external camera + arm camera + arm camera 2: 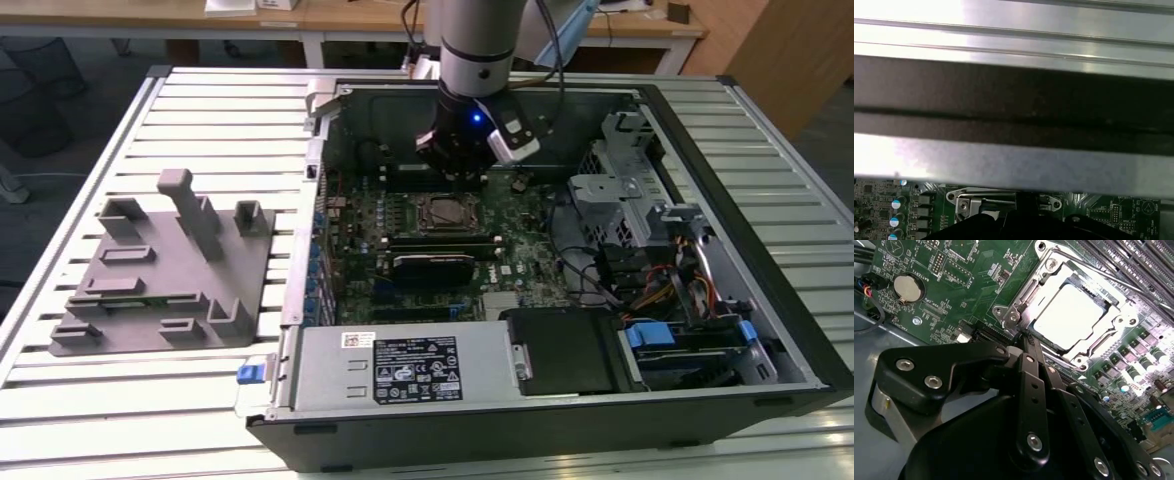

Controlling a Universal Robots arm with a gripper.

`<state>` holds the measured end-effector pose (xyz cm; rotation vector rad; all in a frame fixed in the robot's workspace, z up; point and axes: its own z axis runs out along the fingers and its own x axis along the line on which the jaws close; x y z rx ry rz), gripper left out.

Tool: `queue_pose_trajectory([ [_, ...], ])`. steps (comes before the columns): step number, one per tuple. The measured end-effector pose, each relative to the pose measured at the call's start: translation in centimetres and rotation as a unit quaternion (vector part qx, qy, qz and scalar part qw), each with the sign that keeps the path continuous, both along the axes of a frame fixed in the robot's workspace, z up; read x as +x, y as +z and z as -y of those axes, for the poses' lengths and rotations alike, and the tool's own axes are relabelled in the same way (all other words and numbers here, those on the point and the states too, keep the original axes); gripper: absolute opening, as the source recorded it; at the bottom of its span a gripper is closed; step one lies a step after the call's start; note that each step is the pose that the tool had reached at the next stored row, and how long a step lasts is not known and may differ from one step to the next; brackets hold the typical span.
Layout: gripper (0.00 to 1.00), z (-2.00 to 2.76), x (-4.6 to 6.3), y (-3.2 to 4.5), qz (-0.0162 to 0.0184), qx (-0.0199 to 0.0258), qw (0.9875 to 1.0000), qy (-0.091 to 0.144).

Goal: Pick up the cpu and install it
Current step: 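Install the second cpu locking lever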

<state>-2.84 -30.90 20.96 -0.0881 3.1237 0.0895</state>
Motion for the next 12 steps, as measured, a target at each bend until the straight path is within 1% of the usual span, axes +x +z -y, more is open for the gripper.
queue_pose_trajectory([
  [2, 0.11, 0.16, 0.0, 0.0, 0.0, 0.0, 1.0, 0.0],
  [6, 0.11, 0.69, 0.0, 0.0, 0.0, -0.0001, 1.0, 0.0],
  [10, 0.11, 1.54, 0.1, 0.0, 0.0, 0.0, 1.0, 0.0],
  [11, 0.11, 1.61, 0.1, 0.08, -0.0001, 0.0, 1.0, 0.0],
  [12, 0.11, 1.64, 0.1, 0.32, 0.0, 0.0003, 1.0, 0.0],
])
